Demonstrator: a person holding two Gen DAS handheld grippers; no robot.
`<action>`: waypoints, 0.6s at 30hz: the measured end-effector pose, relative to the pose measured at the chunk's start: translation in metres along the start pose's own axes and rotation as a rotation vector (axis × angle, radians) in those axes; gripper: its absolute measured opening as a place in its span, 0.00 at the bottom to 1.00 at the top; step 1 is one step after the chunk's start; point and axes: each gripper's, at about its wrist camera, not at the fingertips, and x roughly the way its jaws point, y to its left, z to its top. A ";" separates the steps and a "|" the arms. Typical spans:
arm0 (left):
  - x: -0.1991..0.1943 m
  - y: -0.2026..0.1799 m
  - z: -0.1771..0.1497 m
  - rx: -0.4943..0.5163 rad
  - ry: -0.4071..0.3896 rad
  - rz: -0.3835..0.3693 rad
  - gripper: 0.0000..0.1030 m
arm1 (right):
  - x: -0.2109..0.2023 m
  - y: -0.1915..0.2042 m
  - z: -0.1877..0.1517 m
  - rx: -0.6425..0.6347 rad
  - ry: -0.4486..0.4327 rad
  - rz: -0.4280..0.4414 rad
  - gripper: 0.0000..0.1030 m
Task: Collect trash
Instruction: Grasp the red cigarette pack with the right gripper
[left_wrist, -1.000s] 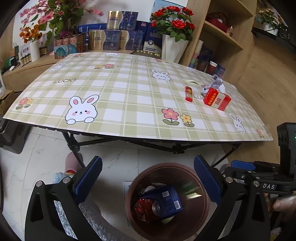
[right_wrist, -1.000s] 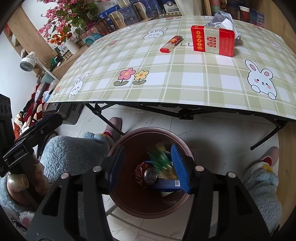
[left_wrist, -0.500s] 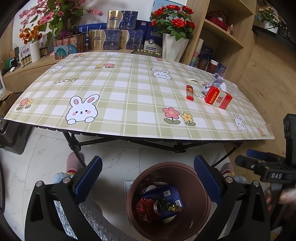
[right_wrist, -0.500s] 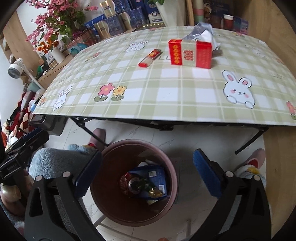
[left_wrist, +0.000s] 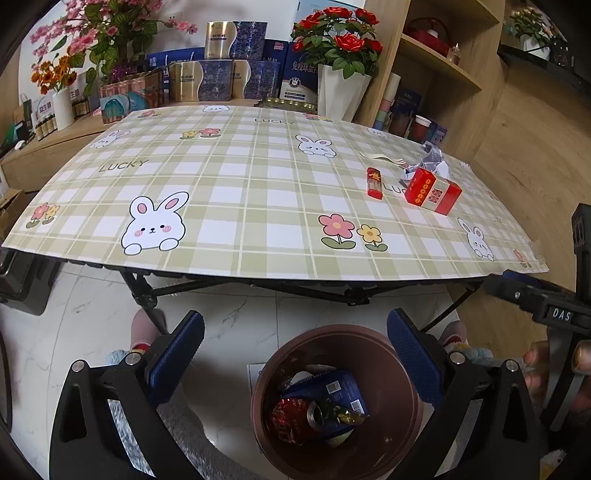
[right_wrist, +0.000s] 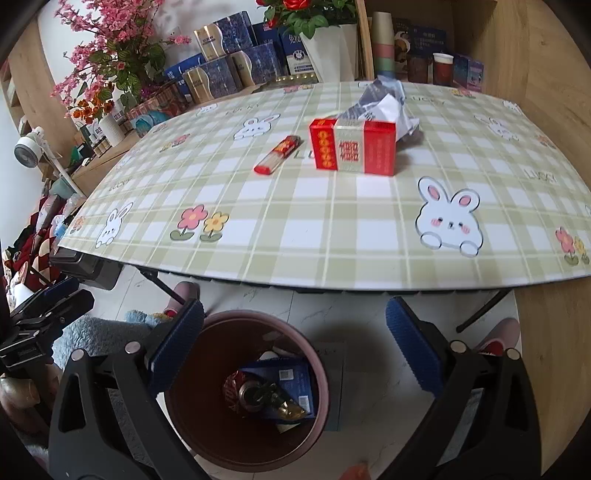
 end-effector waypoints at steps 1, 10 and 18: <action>0.002 0.000 0.003 0.004 0.002 0.004 0.94 | -0.001 -0.002 0.003 -0.005 -0.004 -0.007 0.94; 0.016 -0.001 0.042 0.033 -0.020 0.008 0.94 | 0.029 -0.022 0.058 -0.160 0.089 -0.132 0.94; 0.039 -0.009 0.077 0.073 -0.014 -0.015 0.94 | 0.078 -0.021 0.125 -0.404 0.070 -0.235 0.94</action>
